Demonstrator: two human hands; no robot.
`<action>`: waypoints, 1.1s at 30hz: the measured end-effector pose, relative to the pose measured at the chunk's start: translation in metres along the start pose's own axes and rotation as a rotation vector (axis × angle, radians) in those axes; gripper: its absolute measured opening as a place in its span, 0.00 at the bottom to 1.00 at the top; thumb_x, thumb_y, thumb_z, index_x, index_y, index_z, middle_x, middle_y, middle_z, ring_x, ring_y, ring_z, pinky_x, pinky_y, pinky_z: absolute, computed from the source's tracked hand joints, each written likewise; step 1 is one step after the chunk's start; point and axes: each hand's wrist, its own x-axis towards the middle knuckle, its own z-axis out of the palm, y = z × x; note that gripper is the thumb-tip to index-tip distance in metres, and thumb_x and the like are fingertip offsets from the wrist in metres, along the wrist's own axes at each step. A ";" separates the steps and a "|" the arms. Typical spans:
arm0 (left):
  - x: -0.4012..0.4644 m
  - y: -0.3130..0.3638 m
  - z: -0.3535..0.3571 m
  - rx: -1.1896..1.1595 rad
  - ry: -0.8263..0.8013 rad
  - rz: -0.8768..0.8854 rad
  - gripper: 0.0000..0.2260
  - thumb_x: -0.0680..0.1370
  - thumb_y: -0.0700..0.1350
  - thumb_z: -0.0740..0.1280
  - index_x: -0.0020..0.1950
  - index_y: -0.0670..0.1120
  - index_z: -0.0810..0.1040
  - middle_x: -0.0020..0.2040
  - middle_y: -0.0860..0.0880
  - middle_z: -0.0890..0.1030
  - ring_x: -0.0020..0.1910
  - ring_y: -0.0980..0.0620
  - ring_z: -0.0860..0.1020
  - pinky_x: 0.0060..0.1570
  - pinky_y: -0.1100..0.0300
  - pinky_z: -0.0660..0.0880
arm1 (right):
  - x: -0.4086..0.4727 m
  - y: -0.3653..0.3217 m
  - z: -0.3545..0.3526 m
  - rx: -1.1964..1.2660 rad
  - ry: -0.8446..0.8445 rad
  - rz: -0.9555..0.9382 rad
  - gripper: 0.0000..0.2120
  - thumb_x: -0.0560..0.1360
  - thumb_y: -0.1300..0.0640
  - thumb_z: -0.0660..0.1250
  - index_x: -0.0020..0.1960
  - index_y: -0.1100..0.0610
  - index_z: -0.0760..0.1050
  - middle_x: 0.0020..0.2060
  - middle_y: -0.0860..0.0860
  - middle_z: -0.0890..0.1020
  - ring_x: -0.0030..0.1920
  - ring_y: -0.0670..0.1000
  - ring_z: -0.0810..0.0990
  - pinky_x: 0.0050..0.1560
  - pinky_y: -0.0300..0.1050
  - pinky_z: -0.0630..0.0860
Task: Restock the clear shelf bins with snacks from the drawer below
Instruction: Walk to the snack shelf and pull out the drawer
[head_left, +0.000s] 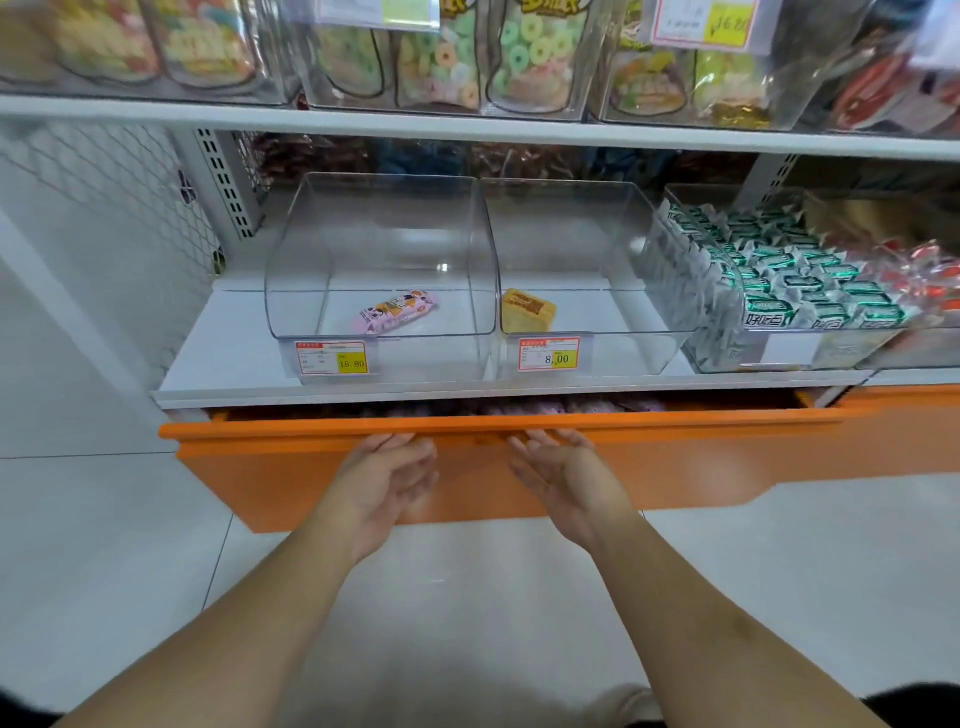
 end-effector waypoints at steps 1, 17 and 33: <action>-0.009 -0.001 -0.001 0.015 0.001 -0.013 0.28 0.72 0.33 0.76 0.71 0.39 0.73 0.51 0.45 0.86 0.54 0.43 0.84 0.48 0.51 0.84 | -0.008 0.001 -0.003 -0.015 0.011 0.013 0.27 0.76 0.79 0.65 0.66 0.55 0.67 0.62 0.60 0.82 0.58 0.61 0.86 0.60 0.62 0.81; -0.099 -0.014 -0.028 1.616 0.028 0.497 0.29 0.75 0.72 0.63 0.73 0.62 0.74 0.73 0.62 0.73 0.75 0.55 0.67 0.77 0.46 0.58 | -0.096 0.000 -0.020 -1.723 -0.079 -0.424 0.21 0.76 0.37 0.70 0.67 0.41 0.79 0.64 0.39 0.80 0.69 0.44 0.74 0.76 0.53 0.64; -0.148 -0.009 -0.012 1.908 -0.011 0.388 0.29 0.72 0.80 0.53 0.34 0.59 0.78 0.32 0.54 0.77 0.37 0.56 0.76 0.35 0.59 0.68 | -0.117 -0.015 -0.011 -1.885 -0.224 -0.080 0.26 0.68 0.27 0.71 0.45 0.50 0.84 0.42 0.46 0.83 0.47 0.49 0.81 0.51 0.47 0.79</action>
